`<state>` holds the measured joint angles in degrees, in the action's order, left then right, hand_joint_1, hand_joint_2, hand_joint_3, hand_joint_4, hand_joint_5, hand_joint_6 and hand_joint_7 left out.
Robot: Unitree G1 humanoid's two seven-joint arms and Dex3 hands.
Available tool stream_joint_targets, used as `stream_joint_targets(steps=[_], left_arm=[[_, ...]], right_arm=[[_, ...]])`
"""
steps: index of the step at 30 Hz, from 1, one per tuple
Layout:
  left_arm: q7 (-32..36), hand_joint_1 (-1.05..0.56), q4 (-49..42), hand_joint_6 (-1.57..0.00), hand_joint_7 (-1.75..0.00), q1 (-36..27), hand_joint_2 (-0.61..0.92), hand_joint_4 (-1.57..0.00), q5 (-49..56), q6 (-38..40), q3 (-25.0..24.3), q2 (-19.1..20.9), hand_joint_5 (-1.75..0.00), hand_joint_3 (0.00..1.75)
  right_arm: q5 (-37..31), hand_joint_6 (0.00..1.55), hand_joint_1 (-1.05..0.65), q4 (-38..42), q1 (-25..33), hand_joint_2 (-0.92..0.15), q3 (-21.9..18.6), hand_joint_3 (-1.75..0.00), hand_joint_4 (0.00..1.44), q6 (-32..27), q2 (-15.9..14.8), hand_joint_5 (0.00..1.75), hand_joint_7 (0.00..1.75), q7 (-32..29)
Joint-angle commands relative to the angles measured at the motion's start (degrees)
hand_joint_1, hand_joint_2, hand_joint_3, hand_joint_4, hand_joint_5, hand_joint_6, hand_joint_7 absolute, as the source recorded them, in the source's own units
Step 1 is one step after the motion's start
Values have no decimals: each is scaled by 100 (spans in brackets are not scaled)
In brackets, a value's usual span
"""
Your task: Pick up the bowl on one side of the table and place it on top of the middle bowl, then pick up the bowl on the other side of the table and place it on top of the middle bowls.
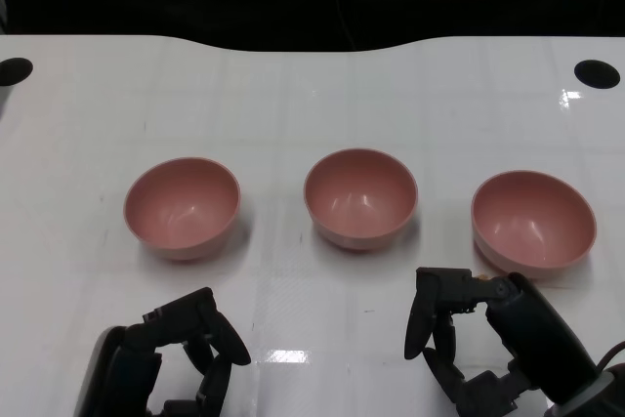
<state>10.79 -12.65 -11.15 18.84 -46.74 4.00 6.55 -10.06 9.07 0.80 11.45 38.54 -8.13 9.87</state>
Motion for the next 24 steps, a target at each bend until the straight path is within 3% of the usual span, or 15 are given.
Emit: stream_joint_targets(steps=[1,16,21,24], left_arm=[[-1,-6,-43,-82,-146,-9,30,-82,-1,-54,-39,78,-168,148],[-3,-7,-124,-83,-144,7,31,-83,28,-51,-99,163,-167,147],[19,-3,-181,-83,-127,42,32,-80,-85,-138,-197,148,-144,143],[-30,-3,-12,-83,-106,38,35,-78,-22,89,-256,167,-128,131]], right_arm=[[-27,82,42,13,-1,-15,-80,-164,96,80,-94,175,148,-54],[-7,83,43,224,-79,-16,-97,-162,96,260,-106,175,146,-72],[-58,84,42,203,-77,-15,-91,-162,97,258,-95,175,146,-111],[-43,84,41,166,-73,-15,-83,-163,97,174,-82,175,146,-104]])
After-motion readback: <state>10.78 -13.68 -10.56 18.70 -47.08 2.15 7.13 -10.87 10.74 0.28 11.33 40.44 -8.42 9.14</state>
